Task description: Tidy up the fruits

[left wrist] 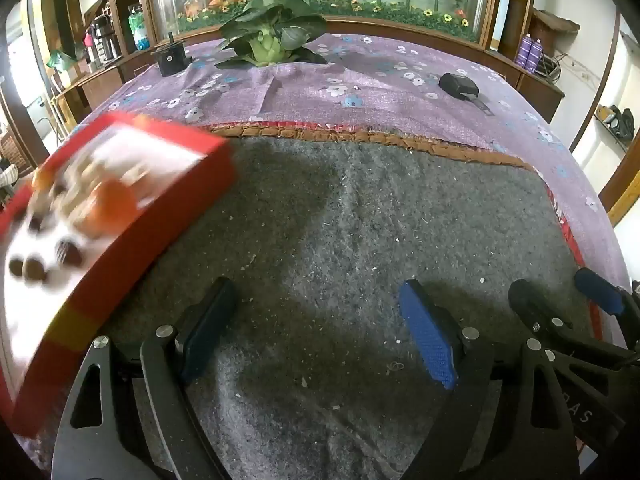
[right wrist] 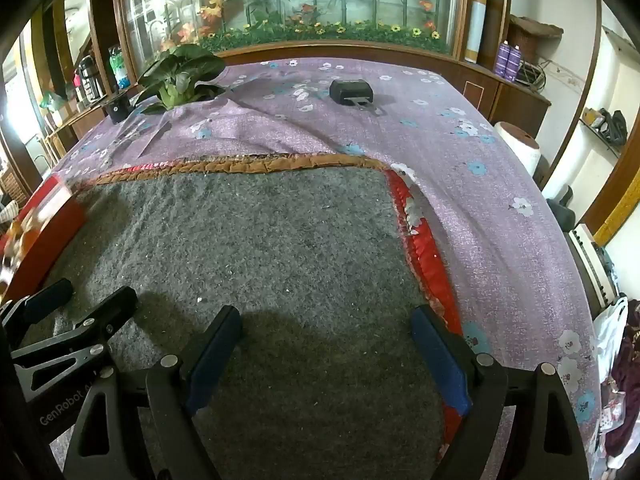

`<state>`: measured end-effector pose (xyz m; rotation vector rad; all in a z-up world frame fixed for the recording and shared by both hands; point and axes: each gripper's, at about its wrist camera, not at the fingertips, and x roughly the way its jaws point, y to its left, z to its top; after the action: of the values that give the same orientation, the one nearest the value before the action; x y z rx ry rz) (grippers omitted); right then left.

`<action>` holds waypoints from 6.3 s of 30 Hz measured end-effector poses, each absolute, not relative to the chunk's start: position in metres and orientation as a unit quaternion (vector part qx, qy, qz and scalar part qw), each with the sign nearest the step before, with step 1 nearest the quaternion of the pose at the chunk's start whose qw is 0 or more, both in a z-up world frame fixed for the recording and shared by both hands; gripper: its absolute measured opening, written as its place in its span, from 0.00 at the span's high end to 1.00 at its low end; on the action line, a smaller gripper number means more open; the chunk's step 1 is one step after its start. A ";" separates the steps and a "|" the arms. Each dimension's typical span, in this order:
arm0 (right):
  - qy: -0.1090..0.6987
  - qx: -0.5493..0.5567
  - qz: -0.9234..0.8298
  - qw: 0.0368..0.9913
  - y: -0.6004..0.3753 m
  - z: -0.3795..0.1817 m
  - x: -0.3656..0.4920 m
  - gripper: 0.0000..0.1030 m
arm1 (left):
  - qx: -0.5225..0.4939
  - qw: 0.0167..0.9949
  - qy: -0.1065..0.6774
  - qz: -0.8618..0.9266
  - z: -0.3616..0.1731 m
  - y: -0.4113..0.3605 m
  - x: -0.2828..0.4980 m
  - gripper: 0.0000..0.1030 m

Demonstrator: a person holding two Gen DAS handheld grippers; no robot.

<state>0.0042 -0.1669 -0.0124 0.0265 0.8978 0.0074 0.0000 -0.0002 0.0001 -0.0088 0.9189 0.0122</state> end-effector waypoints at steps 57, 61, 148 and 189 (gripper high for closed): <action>0.433 0.011 0.003 0.901 -0.167 -0.013 0.005 0.15 | -0.008 0.896 0.444 0.004 -0.001 -0.002 -0.001 0.17; 0.433 0.011 0.003 0.901 -0.167 -0.013 0.005 0.15 | -0.008 0.896 0.444 0.004 -0.001 -0.002 -0.001 0.17; 0.401 -0.007 0.157 0.902 -0.162 0.014 -0.037 0.34 | -0.011 0.866 0.496 -0.064 0.010 0.026 0.028 0.74; 0.413 -0.078 0.225 0.879 -0.098 0.011 -0.007 0.72 | -0.041 0.882 0.464 -0.066 0.055 0.063 -0.023 0.74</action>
<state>-0.0071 -0.0977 0.0108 -0.1631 0.8600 0.4683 -0.0226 0.0632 0.0550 -0.0859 0.9671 -0.1384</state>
